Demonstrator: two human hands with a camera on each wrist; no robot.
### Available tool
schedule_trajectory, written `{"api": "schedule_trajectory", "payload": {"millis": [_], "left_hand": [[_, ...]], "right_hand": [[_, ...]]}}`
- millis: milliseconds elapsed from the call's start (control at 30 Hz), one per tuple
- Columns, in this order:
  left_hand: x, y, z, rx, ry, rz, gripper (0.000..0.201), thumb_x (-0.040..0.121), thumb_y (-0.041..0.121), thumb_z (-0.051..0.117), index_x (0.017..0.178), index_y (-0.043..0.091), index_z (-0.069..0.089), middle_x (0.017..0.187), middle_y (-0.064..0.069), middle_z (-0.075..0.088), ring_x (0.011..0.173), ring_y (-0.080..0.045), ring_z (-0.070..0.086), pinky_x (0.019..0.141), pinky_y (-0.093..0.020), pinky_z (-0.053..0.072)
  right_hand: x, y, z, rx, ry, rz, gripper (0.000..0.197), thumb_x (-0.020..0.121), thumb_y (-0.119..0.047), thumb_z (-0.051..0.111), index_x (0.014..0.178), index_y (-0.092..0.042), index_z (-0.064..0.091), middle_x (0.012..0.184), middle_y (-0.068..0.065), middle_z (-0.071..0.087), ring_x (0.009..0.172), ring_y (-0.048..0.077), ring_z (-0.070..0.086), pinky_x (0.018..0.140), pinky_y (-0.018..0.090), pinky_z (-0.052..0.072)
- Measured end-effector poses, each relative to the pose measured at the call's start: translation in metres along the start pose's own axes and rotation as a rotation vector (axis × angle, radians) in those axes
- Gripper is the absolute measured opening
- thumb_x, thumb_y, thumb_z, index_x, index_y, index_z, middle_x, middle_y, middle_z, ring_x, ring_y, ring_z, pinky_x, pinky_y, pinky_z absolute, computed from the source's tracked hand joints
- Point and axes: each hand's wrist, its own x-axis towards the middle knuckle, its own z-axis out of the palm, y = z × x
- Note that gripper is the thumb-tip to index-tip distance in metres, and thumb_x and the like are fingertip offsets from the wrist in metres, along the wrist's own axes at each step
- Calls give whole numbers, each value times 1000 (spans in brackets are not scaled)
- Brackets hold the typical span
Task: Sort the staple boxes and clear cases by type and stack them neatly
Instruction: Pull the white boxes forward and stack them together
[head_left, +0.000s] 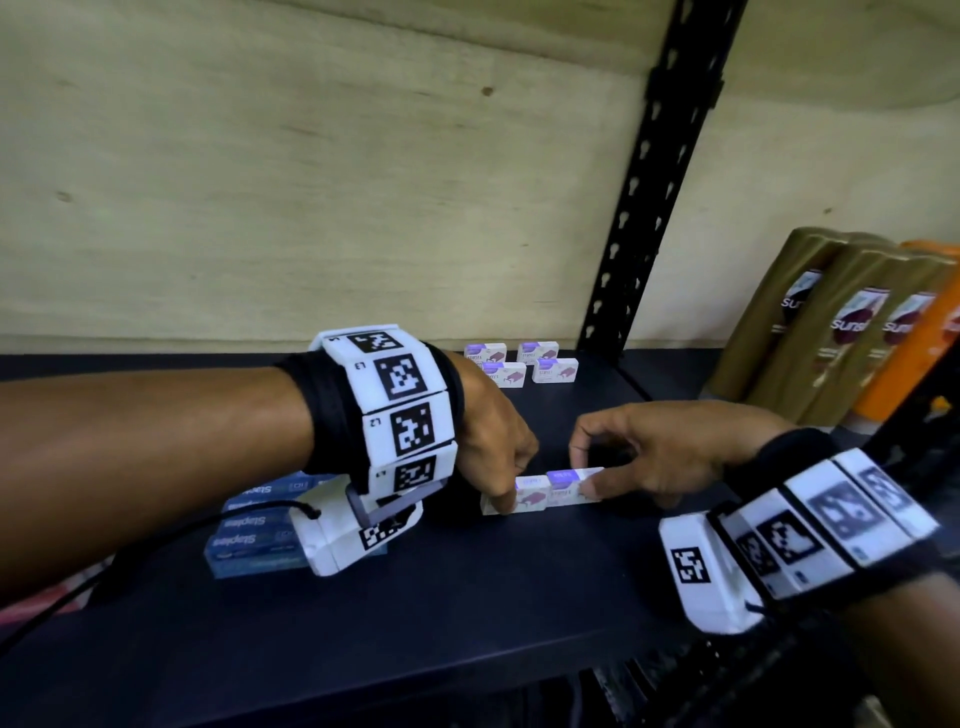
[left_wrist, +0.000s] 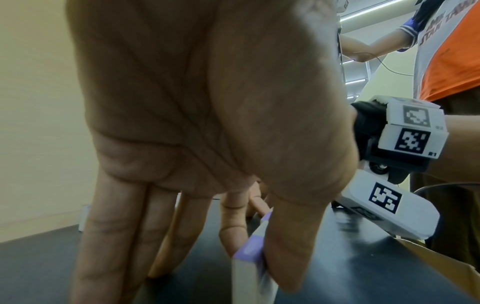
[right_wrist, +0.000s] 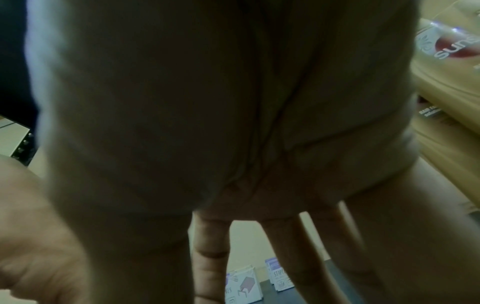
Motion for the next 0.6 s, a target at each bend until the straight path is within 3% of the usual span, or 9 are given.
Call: {"api": "schedule_trajectory", "payload": {"millis": [233, 500, 600], "left_hand": [[-2, 2, 1, -15, -3, 10, 20, 95, 43, 54, 100, 24, 49, 83, 11, 48, 69, -4, 44, 58, -24, 35], [-2, 1, 2, -13, -3, 6, 20, 95, 44, 53, 99, 25, 49, 82, 11, 48, 68, -4, 44, 58, -25, 35], [1, 0, 1, -6, -12, 18, 26, 95, 43, 54, 107, 20, 54, 84, 10, 51, 69, -3, 45, 56, -24, 34]], "right_hand": [[-1, -5, -2, 20, -26, 22, 15, 85, -49, 70, 93, -44, 59, 98, 3, 72, 58, 16, 63, 61, 28, 54], [-4, -6, -3, 1, -36, 16, 16, 83, -52, 70, 93, -46, 59, 95, 0, 72, 60, 15, 62, 70, 40, 58], [-2, -5, -2, -2, -38, 11, 20, 80, -56, 71, 94, -47, 59, 94, 2, 72, 61, 20, 64, 71, 46, 58]]}}
